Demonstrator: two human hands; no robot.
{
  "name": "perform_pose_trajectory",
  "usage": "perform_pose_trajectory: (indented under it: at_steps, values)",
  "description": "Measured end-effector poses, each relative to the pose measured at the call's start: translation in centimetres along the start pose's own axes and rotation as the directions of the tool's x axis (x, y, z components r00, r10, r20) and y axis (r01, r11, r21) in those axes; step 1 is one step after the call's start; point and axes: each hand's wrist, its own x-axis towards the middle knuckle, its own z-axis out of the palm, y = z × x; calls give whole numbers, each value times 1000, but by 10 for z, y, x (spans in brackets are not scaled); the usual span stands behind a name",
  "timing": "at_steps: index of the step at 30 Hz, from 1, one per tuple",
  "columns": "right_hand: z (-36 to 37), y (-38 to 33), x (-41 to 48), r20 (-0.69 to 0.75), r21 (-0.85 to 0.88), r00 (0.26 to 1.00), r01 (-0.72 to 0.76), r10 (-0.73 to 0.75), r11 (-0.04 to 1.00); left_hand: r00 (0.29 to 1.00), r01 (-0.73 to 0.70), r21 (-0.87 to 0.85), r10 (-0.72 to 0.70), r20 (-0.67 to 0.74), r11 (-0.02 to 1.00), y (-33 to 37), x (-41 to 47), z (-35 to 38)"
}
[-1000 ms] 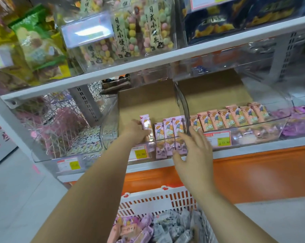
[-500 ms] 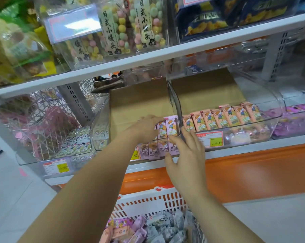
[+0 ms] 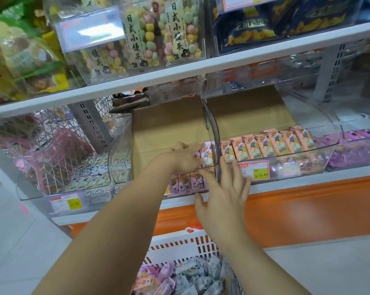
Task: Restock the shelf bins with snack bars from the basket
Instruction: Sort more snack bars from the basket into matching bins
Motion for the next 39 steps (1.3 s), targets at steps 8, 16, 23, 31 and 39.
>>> perform_pose_trajectory:
  at_steps: [8,16,23,31,39]
  values:
    - [5,-6,1,-44,-150,998,-51,45,987,999,10,-76,-7,39,997,9,6,-2]
    - [0,2,-8,-46,-79,999,10,-14,997,973,-115,-66,99,-210,991,-6,-19,8]
    - [-8,-5,-34,245,102,945,198,-217,975,599,-523,-112,270,-754,845,-59,-111,58]
    - [46,23,-102,904,-149,420,150,74,977,838,-182,-384,-62,-542,905,-163,-174,181]
    - [92,44,-131,950,-258,229,194,212,947,978,111,-289,-156,-135,951,-215,-171,278]
